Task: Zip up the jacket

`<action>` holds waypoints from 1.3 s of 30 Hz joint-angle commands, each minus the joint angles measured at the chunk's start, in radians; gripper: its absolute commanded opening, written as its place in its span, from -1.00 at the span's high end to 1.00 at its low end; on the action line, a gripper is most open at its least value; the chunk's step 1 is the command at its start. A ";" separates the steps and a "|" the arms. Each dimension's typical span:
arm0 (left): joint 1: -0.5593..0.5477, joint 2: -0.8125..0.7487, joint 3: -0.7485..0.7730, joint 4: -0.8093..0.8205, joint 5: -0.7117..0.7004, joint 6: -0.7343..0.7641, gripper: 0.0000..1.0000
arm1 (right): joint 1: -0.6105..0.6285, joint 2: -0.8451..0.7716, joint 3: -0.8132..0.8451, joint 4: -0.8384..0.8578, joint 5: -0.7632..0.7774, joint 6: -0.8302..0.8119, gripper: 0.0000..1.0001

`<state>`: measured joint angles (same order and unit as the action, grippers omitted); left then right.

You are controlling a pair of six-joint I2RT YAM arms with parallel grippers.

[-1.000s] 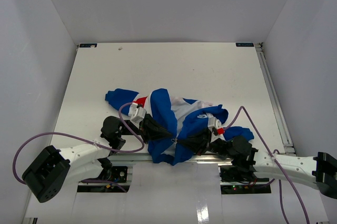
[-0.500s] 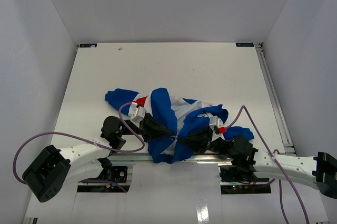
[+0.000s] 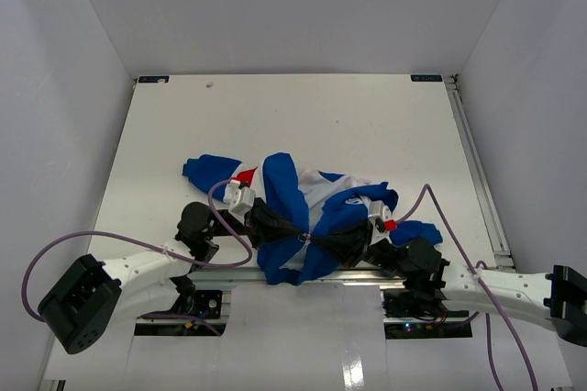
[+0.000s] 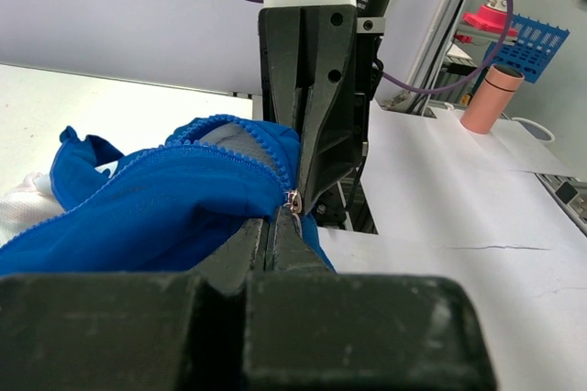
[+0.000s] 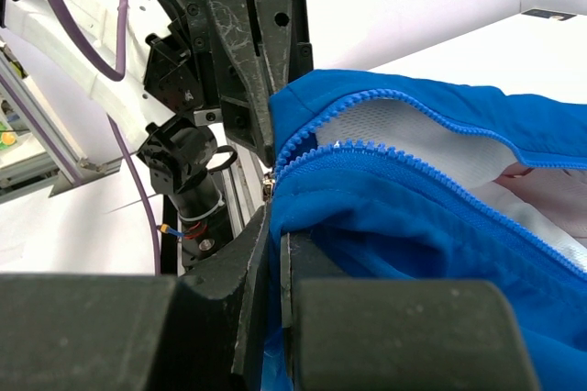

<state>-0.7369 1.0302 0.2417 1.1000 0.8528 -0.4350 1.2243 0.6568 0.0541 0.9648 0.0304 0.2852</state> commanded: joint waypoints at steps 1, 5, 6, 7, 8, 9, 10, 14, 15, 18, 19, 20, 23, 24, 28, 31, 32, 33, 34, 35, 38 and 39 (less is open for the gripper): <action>0.001 -0.008 0.000 0.000 0.071 0.005 1.00 | -0.002 -0.041 0.015 0.075 0.056 -0.009 0.85; 0.001 0.015 0.010 0.019 0.131 -0.015 1.00 | -0.002 -0.054 0.015 0.060 0.063 -0.017 0.84; 0.001 0.023 0.013 0.021 0.144 -0.019 1.00 | -0.003 -0.054 0.015 0.058 0.060 -0.019 0.85; 0.001 0.032 0.017 0.022 0.150 -0.023 1.00 | -0.004 -0.054 0.016 0.055 0.056 -0.020 0.85; 0.001 0.042 0.022 0.020 0.155 -0.025 1.00 | -0.004 -0.052 0.023 0.042 0.044 -0.023 0.85; 0.001 0.048 0.028 0.008 0.158 -0.021 1.00 | -0.003 -0.051 0.030 0.029 0.035 -0.025 0.85; 0.001 0.051 0.034 -0.012 0.160 -0.013 1.00 | -0.003 -0.051 0.035 0.019 0.033 -0.026 0.85; 0.001 0.036 0.058 -0.118 0.135 0.031 1.00 | -0.004 -0.069 0.028 0.011 0.042 -0.028 0.84; 0.002 0.026 0.060 -0.135 0.125 0.044 1.00 | -0.005 -0.078 0.024 0.008 0.043 -0.029 0.84; 0.001 0.009 0.069 -0.199 0.086 0.071 1.00 | -0.005 -0.094 0.026 -0.008 0.042 -0.029 0.85; 0.001 0.005 0.070 -0.203 0.083 0.078 1.00 | -0.006 -0.098 0.027 -0.014 0.042 -0.029 0.85; 0.001 0.005 0.072 -0.213 0.080 0.078 1.00 | -0.006 -0.099 0.027 -0.014 0.042 -0.029 0.85; -0.001 0.006 0.087 -0.266 0.066 0.103 1.00 | -0.006 -0.113 0.026 -0.020 0.047 -0.027 0.85; -0.004 0.007 0.097 -0.294 0.054 0.117 1.00 | -0.006 -0.120 0.027 -0.023 0.051 -0.027 0.85; -0.012 0.010 0.107 -0.333 0.039 0.141 1.00 | -0.006 -0.121 0.028 -0.026 0.062 -0.025 0.85; -0.013 0.007 0.108 -0.330 0.008 0.126 1.00 | -0.005 -0.108 0.035 -0.030 0.048 -0.024 0.84; -0.015 0.003 0.109 -0.334 -0.003 0.122 0.98 | -0.005 -0.104 0.036 -0.031 0.045 -0.024 0.84; -0.014 -0.005 0.108 -0.335 -0.008 0.115 0.81 | -0.006 -0.094 0.036 -0.029 0.042 -0.023 0.84; -0.013 -0.007 0.106 -0.328 -0.007 0.113 0.71 | -0.006 -0.092 0.035 -0.029 0.039 -0.023 0.84; -0.013 -0.014 0.103 -0.313 -0.002 0.093 0.56 | -0.006 -0.085 0.034 -0.029 0.038 -0.019 0.85; -0.015 -0.021 0.096 -0.267 0.020 0.057 0.38 | -0.005 -0.076 0.029 -0.029 0.039 -0.014 0.85; -0.015 -0.022 0.096 -0.264 0.022 0.053 0.38 | -0.005 -0.075 0.029 -0.028 0.040 -0.014 0.85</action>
<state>-0.7483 1.0344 0.3340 0.8129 0.8609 -0.3512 1.2240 0.5798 0.0536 0.8306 0.0569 0.2768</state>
